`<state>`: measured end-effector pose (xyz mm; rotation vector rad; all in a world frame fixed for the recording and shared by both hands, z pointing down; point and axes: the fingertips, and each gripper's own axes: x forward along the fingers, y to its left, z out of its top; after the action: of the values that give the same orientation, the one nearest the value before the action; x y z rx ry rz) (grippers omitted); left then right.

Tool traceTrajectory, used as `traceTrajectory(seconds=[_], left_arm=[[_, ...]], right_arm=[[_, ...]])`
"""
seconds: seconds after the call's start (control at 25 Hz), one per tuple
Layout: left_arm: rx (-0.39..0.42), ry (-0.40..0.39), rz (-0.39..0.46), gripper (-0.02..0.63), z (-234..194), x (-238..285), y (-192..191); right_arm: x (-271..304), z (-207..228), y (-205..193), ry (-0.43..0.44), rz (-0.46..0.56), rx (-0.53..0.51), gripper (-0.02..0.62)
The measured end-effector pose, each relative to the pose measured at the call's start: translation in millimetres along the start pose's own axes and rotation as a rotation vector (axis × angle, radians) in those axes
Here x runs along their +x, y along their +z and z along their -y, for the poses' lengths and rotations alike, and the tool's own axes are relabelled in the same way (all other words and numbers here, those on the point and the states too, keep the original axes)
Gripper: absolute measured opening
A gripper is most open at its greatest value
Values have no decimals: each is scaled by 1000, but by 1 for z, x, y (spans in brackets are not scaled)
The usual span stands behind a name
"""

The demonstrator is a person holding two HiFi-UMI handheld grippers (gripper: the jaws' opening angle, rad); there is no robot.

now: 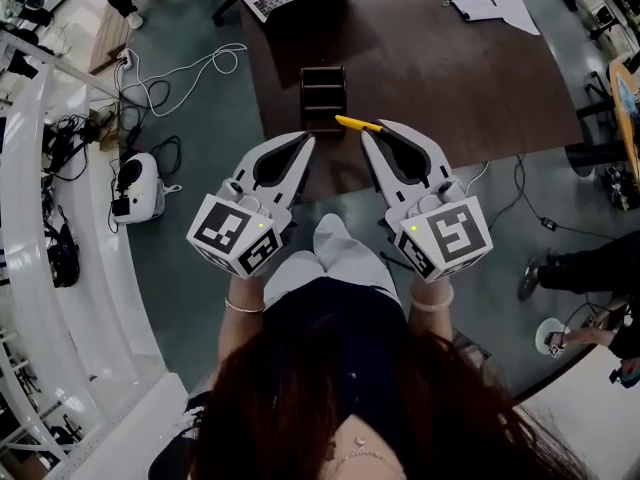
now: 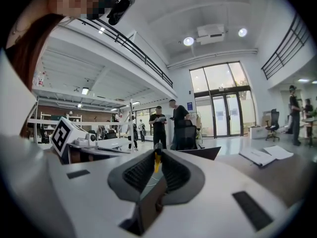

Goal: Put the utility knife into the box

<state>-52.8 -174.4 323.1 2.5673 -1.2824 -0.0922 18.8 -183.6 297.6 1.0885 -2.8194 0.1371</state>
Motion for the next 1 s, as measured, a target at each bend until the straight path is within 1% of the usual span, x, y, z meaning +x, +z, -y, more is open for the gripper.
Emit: traceTrajectory(seconds=[0.16, 0.28, 0.4, 0.64, 0.8, 0.92, 1.0], left_arm=[[-3, 36, -11, 0, -15, 13, 1], [-4, 44, -3, 2, -27, 18, 4], [0, 38, 0, 0, -36, 26, 7], [-14, 10, -21, 2, -52, 39, 8], [-38, -16, -56, 2, -60, 44, -6], [-71, -24, -87, 2, -67, 48, -20], [-93, -40, -88, 1, -70, 53, -27]], right_arm=[[20, 10, -2, 35, -12, 0, 54], [31, 13, -4, 51, -21, 3, 54], [39, 18, -3, 42, -22, -1, 54], [47, 34, -3, -12, -44, 12, 54], [54, 39, -18, -20, -88, 35, 54], [65, 43, -34, -23, -132, 49, 54], [73, 47, -46, -20, -165, 65, 54]])
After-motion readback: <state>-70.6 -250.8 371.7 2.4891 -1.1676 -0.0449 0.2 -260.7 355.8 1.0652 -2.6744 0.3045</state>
